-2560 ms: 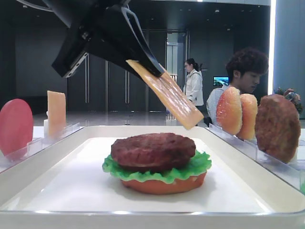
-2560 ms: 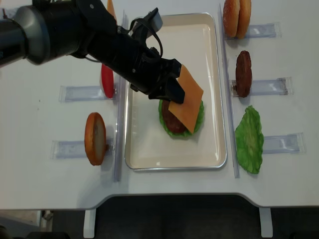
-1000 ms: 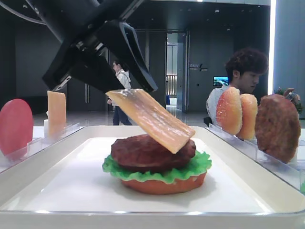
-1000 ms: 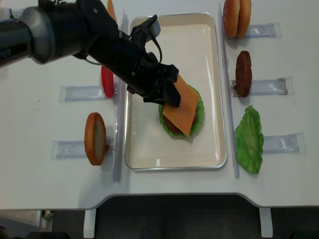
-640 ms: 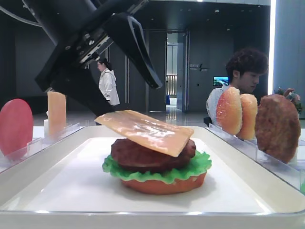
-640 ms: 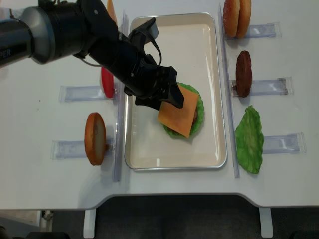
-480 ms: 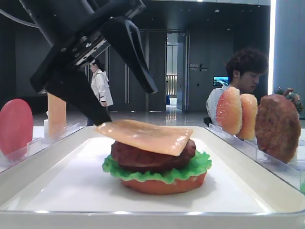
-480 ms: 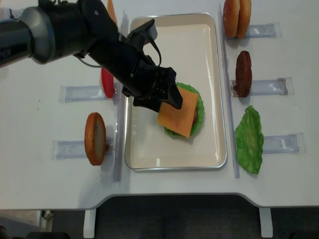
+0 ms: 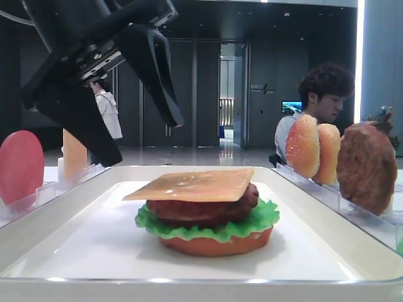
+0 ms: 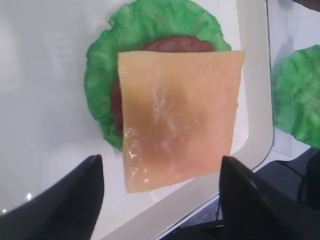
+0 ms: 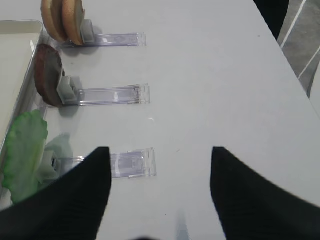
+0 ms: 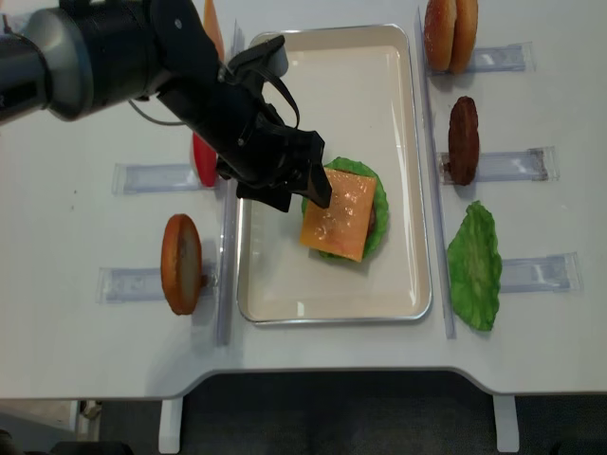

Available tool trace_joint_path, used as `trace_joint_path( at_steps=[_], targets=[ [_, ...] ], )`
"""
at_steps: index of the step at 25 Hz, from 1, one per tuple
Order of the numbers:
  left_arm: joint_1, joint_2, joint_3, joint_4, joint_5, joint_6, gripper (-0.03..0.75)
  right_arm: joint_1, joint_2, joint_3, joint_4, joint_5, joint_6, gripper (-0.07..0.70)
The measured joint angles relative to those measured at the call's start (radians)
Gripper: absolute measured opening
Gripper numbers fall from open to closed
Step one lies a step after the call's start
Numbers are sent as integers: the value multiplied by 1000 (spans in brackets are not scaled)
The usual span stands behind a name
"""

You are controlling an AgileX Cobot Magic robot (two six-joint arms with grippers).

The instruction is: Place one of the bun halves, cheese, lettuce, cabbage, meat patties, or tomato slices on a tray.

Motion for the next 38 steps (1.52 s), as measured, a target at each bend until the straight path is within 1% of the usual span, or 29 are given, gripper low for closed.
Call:
trace_joint_path(
  at_steps=[3, 8, 11, 13, 18, 20, 24, 28, 33, 38],
  targets=[
    [0, 0, -31, 83, 20, -57, 547, 0, 0, 0, 0, 0, 0, 416],
    [0, -1, -117, 232, 94, -153, 547, 0, 0, 0, 0, 0, 0, 416],
    [0, -6, -173, 320, 160, -200, 547, 0, 0, 0, 0, 0, 0, 416],
    [0, -11, -214, 398, 221, -235, 547, 0, 0, 0, 0, 0, 0, 416],
    [0, -11, -305, 541, 375, -301, 547, 0, 0, 0, 0, 0, 0, 416],
    [0, -11, -341, 581, 411, -311, 543, 0, 0, 0, 0, 0, 0, 416],
    [0, -11, -393, 622, 422, -320, 537, 0, 0, 0, 0, 0, 0, 416],
    [4, -12, -398, 622, 424, -321, 536, 0, 0, 0, 0, 0, 0, 416],
    [77, -32, -398, 612, 426, -315, 535, 0, 0, 0, 0, 0, 0, 416],
    [182, -74, -398, 612, 428, -276, 535, 0, 0, 0, 0, 0, 0, 416]
  ],
)
